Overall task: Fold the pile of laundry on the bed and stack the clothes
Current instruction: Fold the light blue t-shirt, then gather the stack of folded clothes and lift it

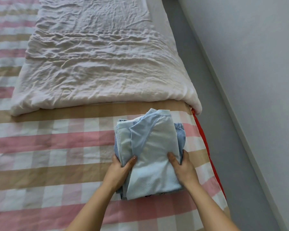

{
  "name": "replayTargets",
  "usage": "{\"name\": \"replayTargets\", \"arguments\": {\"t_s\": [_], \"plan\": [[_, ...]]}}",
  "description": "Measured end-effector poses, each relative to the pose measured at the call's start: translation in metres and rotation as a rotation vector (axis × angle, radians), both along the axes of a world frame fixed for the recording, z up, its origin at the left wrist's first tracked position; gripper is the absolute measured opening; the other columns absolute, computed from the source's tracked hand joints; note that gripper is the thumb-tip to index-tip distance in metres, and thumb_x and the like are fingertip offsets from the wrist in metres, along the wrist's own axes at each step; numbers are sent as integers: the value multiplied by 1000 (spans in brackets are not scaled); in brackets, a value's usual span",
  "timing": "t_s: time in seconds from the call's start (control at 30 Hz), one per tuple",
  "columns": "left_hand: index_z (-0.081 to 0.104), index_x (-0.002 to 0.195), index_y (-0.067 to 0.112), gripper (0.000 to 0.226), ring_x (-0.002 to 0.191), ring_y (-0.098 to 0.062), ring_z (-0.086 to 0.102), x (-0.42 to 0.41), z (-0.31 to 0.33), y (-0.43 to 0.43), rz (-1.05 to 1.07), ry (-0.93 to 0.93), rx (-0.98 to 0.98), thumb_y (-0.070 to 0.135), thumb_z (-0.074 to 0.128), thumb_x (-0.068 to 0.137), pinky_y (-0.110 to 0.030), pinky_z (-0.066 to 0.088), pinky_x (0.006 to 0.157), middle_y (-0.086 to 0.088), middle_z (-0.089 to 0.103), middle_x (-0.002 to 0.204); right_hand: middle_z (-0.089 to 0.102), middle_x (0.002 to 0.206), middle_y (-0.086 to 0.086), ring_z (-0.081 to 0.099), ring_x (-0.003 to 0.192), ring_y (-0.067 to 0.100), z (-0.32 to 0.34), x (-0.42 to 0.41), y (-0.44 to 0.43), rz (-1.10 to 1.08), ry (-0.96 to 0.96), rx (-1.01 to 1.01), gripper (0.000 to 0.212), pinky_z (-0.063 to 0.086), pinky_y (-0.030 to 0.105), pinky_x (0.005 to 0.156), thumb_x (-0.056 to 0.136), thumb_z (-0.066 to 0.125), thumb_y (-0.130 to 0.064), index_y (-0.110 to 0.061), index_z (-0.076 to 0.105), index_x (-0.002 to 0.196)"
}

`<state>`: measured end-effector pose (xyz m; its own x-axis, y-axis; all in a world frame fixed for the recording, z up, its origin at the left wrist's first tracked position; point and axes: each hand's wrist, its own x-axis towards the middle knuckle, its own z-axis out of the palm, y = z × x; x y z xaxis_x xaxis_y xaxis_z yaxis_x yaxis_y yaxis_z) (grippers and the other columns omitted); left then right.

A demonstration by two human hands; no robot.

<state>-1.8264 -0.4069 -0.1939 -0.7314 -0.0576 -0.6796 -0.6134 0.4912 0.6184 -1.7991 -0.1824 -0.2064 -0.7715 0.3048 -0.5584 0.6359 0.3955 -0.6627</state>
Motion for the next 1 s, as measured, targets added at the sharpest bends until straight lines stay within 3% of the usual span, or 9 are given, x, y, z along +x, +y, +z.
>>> {"name": "replayTargets", "arguments": {"t_s": [0.1, 0.23, 0.3, 0.4, 0.5, 0.7, 0.77, 0.9, 1.0], "plan": [[17, 144, 9, 93, 129, -29, 33, 2, 12, 8, 8, 360, -253, 56, 63, 77, -44, 30, 106, -12, 34, 142, 40, 142, 11, 39, 129, 25, 9, -1, -3, -5, 143, 164, 85, 36, 36, 103, 80, 47, -65, -8, 30, 141], [47, 132, 3, 57, 129, -29, 40, -10, 34, 42, -213, 913, -406, 35, 45, 85, -44, 35, 106, -16, 48, 135, 46, 135, 14, 37, 127, 23, 27, -25, -20, 226, 706, 581, 48, 25, 26, 105, 91, 41, -37, -10, 48, 130], [49, 133, 13, 48, 135, -31, 35, -21, 32, 57, -435, 883, -480, 27, 43, 88, -52, 28, 109, -10, 45, 141, 41, 143, 12, 31, 135, 24, 27, -42, -31, 418, 745, 630, 46, 21, 32, 108, 91, 38, -27, -13, 48, 134], [23, 145, 28, 49, 142, -21, -4, -35, 13, 64, -562, 699, -573, 35, 31, 97, -44, -6, 113, 4, 15, 155, 27, 150, 7, 25, 140, 28, 17, -59, -37, 555, 561, 665, 52, 17, 38, 109, 91, 27, -34, -20, 35, 141], [36, 141, 24, 52, 141, -25, 15, -38, 0, 67, -590, 681, -609, 40, 24, 93, -45, 7, 115, 0, 31, 150, 5, 154, -1, 5, 144, 22, 0, -64, -32, 597, 423, 643, 56, 9, 37, 115, 90, 14, -42, -26, 14, 144], [45, 137, 21, 51, 137, -28, 29, -37, -22, 64, -563, 735, -607, 38, 30, 91, -41, 10, 111, -2, 40, 145, 37, 147, 8, 34, 135, 27, -12, -67, -38, 600, 474, 751, 55, 23, 44, 106, 88, 29, -36, -18, 41, 138], [40, 139, 22, 52, 139, -28, 22, -38, -21, 63, -565, 703, -590, 38, 27, 92, -40, 6, 112, -2, 34, 148, 31, 150, 8, 28, 138, 28, -12, -68, -38, 622, 433, 753, 55, 25, 45, 109, 89, 26, -37, -19, 35, 141], [1, 147, 31, 54, 142, -17, -17, -38, -3, 58, -656, 512, -574, 41, 22, 99, -38, -16, 112, 6, -7, 157, -22, 153, -3, -21, 141, 16, 0, -70, -36, 758, 186, 741, 57, -3, 44, 114, 98, 20, -44, -33, -18, 140], [8, 149, 25, 59, 145, -16, -5, -22, 36, 35, -662, 432, -551, 33, 34, 97, -42, 1, 116, 4, 1, 158, -14, 156, -3, -10, 144, 18, 39, -59, -37, 836, 96, 772, 59, 0, 45, 115, 98, 26, -40, -31, -4, 148]]}}
